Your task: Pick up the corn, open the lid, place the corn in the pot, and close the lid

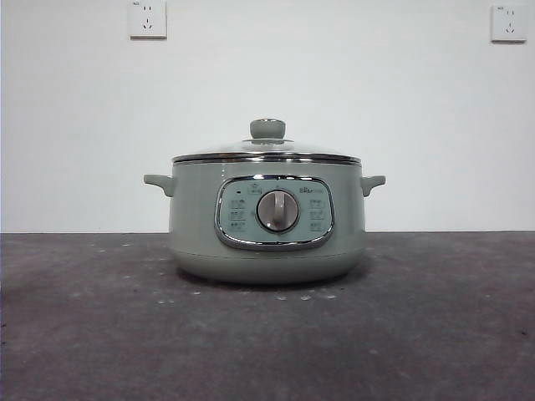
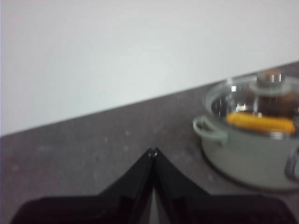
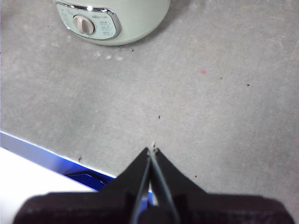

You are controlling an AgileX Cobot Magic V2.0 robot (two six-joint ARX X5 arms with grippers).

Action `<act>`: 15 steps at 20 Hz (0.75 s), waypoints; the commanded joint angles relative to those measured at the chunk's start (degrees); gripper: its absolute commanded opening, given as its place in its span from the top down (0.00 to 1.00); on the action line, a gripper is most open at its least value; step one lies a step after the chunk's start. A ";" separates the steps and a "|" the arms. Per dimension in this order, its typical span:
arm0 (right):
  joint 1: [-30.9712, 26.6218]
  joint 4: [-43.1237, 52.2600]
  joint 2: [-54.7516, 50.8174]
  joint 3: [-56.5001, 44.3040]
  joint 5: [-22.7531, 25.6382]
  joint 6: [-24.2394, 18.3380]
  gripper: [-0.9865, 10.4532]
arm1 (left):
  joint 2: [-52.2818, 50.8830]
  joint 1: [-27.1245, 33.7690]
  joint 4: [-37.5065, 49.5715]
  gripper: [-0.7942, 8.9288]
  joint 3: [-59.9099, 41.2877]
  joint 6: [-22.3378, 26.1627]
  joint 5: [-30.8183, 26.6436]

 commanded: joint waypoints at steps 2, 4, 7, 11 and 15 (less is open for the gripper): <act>0.04 -1.42 0.11 -0.48 0.04 0.46 0.91 | -7.74 0.15 2.56 0.92 -11.87 -2.03 -3.72; 0.04 -1.42 0.11 -0.48 0.04 0.46 0.91 | -11.80 0.13 3.80 0.92 -17.35 -3.67 -6.03; 0.04 -1.42 0.11 -0.48 0.04 0.46 0.91 | -16.26 0.15 3.76 0.92 -22.51 -4.72 -8.04; 0.04 -1.42 0.13 -0.48 0.04 0.46 0.91 | -18.25 0.20 3.34 0.92 -26.10 -9.11 -12.09; 0.04 -1.42 0.13 -0.48 0.04 0.46 0.91 | -18.16 0.24 3.54 0.92 -26.03 -9.38 -10.62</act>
